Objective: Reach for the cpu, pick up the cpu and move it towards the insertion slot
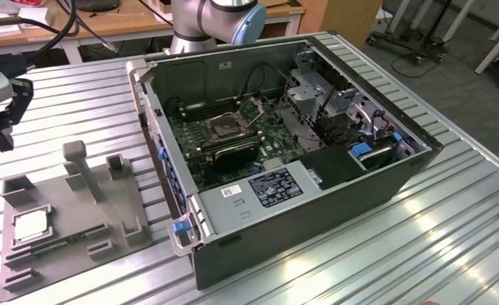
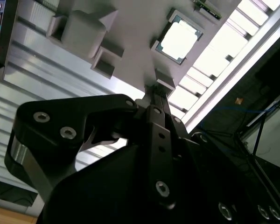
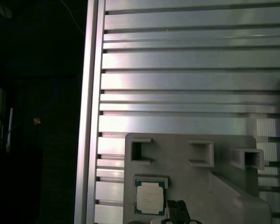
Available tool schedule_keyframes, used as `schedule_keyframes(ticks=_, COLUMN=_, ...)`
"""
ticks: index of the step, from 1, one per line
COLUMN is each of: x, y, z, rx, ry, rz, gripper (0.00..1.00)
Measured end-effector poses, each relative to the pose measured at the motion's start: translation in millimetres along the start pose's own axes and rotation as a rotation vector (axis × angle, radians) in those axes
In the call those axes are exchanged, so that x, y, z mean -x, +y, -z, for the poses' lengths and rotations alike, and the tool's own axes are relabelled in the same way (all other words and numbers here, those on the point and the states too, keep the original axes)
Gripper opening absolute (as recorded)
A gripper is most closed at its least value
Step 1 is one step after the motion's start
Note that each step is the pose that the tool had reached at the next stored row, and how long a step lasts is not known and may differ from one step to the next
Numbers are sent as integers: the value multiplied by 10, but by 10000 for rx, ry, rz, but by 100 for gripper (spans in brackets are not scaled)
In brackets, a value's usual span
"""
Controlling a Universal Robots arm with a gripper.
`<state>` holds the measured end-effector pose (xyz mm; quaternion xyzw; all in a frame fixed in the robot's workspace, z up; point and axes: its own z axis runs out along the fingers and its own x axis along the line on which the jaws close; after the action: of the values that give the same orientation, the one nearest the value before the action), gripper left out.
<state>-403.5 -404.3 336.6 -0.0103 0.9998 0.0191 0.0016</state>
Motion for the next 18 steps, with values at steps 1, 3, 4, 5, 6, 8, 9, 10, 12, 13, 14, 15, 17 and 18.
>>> schedule_keyframes(ticks=1, x=-3, y=-1, z=-5, rx=0, ry=-2, rz=1, gripper=11)
schedule_keyframes(ticks=3, x=-5, y=-1, z=-7, rx=-2, ry=-1, rz=2, gripper=11)
schedule_keyframes(ticks=4, x=-5, y=-1, z=-7, rx=-2, ry=0, rz=3, gripper=11)
schedule_keyframes(ticks=5, x=-6, y=-1, z=-8, rx=-2, ry=-2, rz=2, gripper=11)
schedule_keyframes(ticks=6, x=-6, y=-1, z=-9, rx=-2, ry=-2, rz=2, gripper=11)
schedule_keyframes(ticks=8, x=-6, y=-2, z=-10, rx=-1, ry=-3, rz=2, gripper=11)
schedule_keyframes(ticks=9, x=-8, y=-4, z=-10, rx=0, ry=-4, rz=1, gripper=11)
schedule_keyframes(ticks=10, x=-11, y=-6, z=-10, rx=0, ry=-5, rz=1, gripper=11)
schedule_keyframes(ticks=12, x=-18, y=-15, z=-9, rx=-2, ry=-7, rz=2, gripper=11)
schedule_keyframes(ticks=13, x=-20, y=-18, z=-9, rx=-1, ry=-8, rz=3, gripper=11)
schedule_keyframes(ticks=14, x=-21, y=-18, z=-9, rx=-1, ry=-9, rz=3, gripper=11)
schedule_keyframes(ticks=15, x=-20, y=-18, z=-9, rx=-1, ry=-9, rz=3, gripper=11)
schedule_keyframes(ticks=17, x=-21, y=-18, z=-8, rx=-1, ry=-8, rz=3, gripper=11)
schedule_keyframes(ticks=18, x=-22, y=-19, z=-8, rx=-2, ry=-7, rz=3, gripper=11)
